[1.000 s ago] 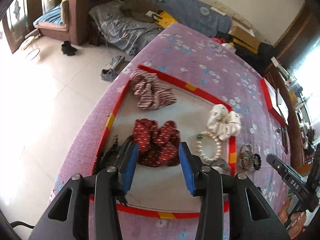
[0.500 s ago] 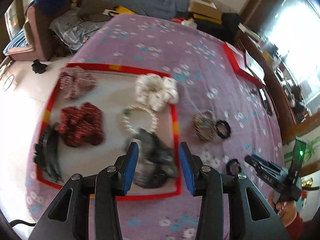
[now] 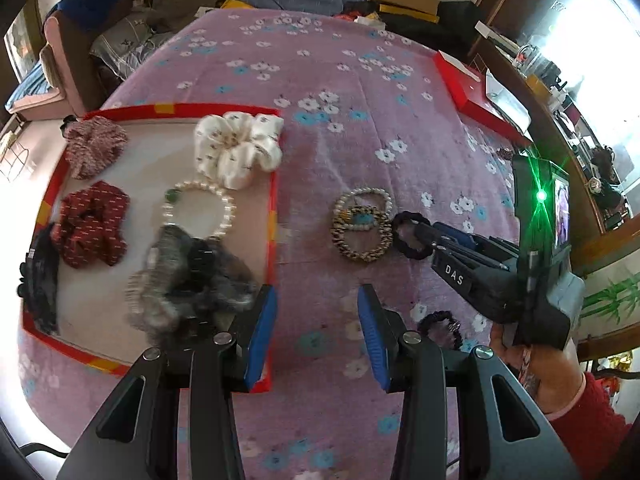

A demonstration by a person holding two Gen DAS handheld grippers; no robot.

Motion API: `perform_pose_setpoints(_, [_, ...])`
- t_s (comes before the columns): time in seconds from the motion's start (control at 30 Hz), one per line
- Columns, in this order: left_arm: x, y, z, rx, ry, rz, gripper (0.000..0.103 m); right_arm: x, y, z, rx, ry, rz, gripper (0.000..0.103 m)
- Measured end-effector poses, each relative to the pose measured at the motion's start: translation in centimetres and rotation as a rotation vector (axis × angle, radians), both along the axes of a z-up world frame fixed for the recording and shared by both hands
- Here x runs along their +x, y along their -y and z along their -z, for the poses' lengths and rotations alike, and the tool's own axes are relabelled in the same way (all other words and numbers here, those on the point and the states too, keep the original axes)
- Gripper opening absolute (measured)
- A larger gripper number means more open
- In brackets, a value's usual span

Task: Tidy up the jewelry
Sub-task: 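Move both grippers to the bracelets left on the bedspread, then grasp the leopard-print bracelet with the left gripper while the right grasps the black beaded bracelet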

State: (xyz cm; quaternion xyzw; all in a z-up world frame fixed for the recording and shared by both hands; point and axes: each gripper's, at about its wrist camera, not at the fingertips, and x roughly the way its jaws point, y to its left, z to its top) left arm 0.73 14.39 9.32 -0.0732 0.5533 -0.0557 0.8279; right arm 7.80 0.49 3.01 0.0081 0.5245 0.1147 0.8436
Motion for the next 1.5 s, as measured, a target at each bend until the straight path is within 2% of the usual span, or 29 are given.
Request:
perform_pose_setpoints(0.17, [2.1,1.6,2.1,-0.032,-0.044,-0.03,0.04,-1.4,3.0,0.0,-0.014,-0.021,0.014,0.008])
perform_pose_setpoints(0.37, [5.4,2.6,5.8,-0.048,-0.092,-0.085,0.04,-3.8,7.5,0.2,0.054,-0.066,0.07,0.008])
perform_pose_setpoints(0.47, [6.3,2.8,7.3,-0.016,-0.106,-0.112,0.04,-4.5,8.9,0.3,0.087,-0.074,0.087,0.008])
perform_pose_setpoints(0.53, [6.5,3.1,7.4,0.007,-0.083,-0.117,0.039,-4.8,9.4,0.3,0.105,-0.077,0.091,0.008])
perform_pose_setpoints(0.6, [6.7,3.5,7.6,0.037,-0.074,-0.115,0.029,-4.9,9.5,0.3,0.112,-0.073,0.088,0.008])
perform_pose_setpoints(0.63, [6.7,3.8,7.7,0.046,-0.074,-0.109,0.01,-5.0,9.4,0.3,0.113,-0.069,0.085,0.008])
perform_pose_setpoints(0.67, [6.7,3.9,7.9,0.052,-0.08,-0.102,0.005,-5.0,9.4,0.3,0.112,-0.065,0.082,0.008])
perform_pose_setpoints(0.77, [6.2,4.5,7.9,0.06,-0.067,-0.085,0.005,-5.0,9.3,0.2,0.116,-0.059,0.076,0.008])
perform_pose_setpoints(0.87, [5.1,4.9,6.9,0.048,-0.043,-0.073,0.005,-5.1,9.3,-0.3,0.123,-0.045,0.074,0.007])
perform_pose_setpoints(1.13, [0.9,3.8,0.3,-0.051,0.061,-0.043,0.005,-5.4,8.4,-3.3,0.163,0.01,0.06,0.007])
perform_pose_setpoints(1.3, [-1.2,1.1,-2.6,-0.063,0.102,-0.066,0.005,-6.0,7.2,-4.4,0.174,0.024,0.052,0.007])
perform_pose_setpoints(1.5, [-3.9,-2.5,-4.4,-0.017,0.136,-0.112,0.005,-6.7,6.6,-4.8,0.171,0.028,0.064,0.007])
